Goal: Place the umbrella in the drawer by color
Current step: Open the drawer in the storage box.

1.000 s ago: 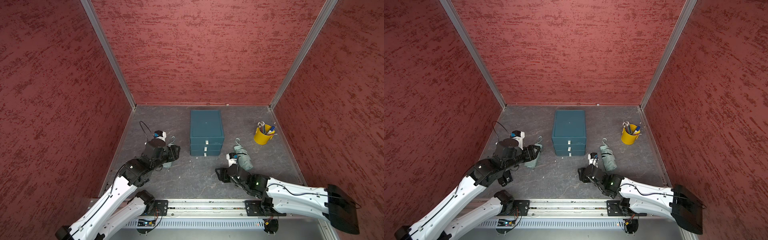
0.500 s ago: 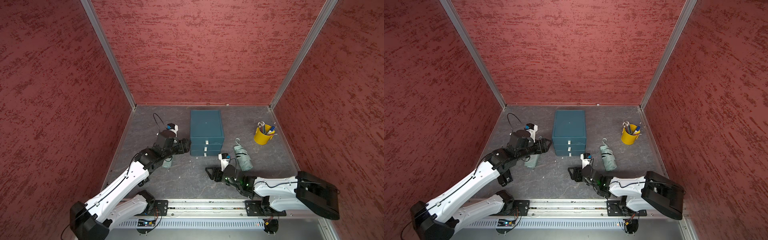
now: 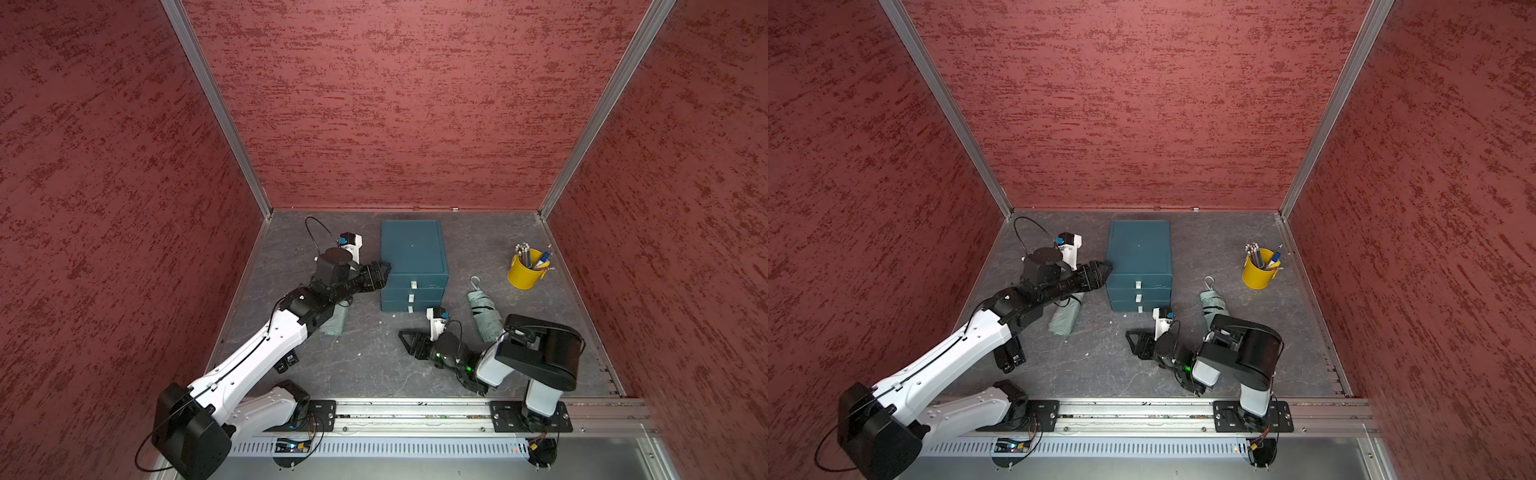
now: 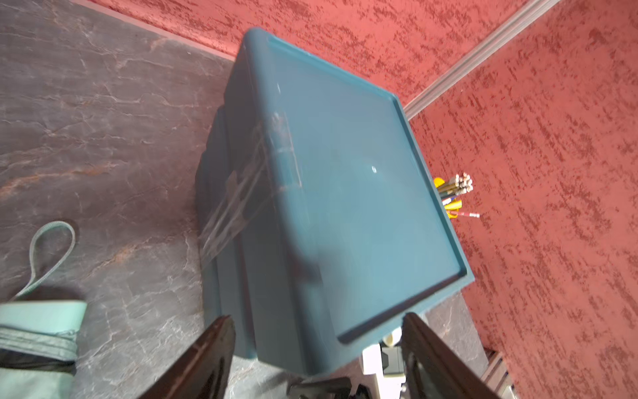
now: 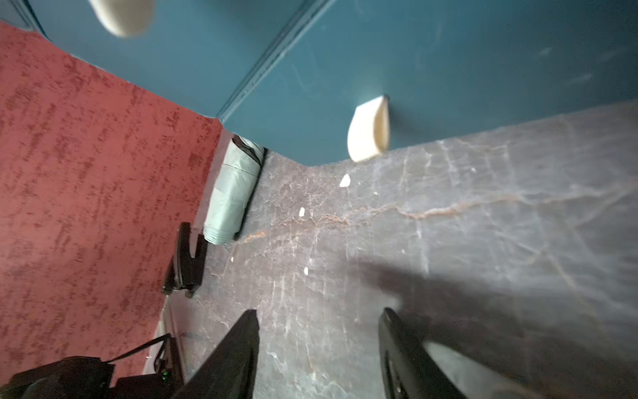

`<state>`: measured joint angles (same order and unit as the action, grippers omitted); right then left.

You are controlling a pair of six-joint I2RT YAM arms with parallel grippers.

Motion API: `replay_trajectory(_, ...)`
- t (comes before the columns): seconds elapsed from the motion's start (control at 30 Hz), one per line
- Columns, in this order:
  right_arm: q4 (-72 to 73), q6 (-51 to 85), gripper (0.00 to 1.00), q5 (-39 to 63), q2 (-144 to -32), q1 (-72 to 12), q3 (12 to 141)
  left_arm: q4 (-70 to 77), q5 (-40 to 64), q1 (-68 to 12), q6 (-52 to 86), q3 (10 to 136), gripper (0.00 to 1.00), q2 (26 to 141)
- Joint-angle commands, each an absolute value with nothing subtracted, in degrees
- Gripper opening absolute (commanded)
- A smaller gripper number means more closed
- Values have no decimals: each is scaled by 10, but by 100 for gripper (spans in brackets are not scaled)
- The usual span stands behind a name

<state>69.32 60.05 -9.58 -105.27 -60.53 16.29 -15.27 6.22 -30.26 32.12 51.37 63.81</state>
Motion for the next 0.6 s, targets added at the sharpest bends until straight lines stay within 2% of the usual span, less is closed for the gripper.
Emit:
replay_trajectory(0.0, 799, 627, 56, -83, -1078, -593, 151, -140, 78, -290, 323, 532, 73, 668)
replay_trajectory(0.23, 736, 617, 56, -111, -1055, -574, 154, -162, 61, -293, 319, 520, 70, 686)
replay_trajectory(0.33, 693, 614, 53, -111, -1045, -556, 169, -169, 59, -293, 312, 519, 69, 687)
replay_trajectory(0.57, 726, 642, 49, -102, -1091, -521, 190, -186, 53, -293, 309, 518, 66, 690)
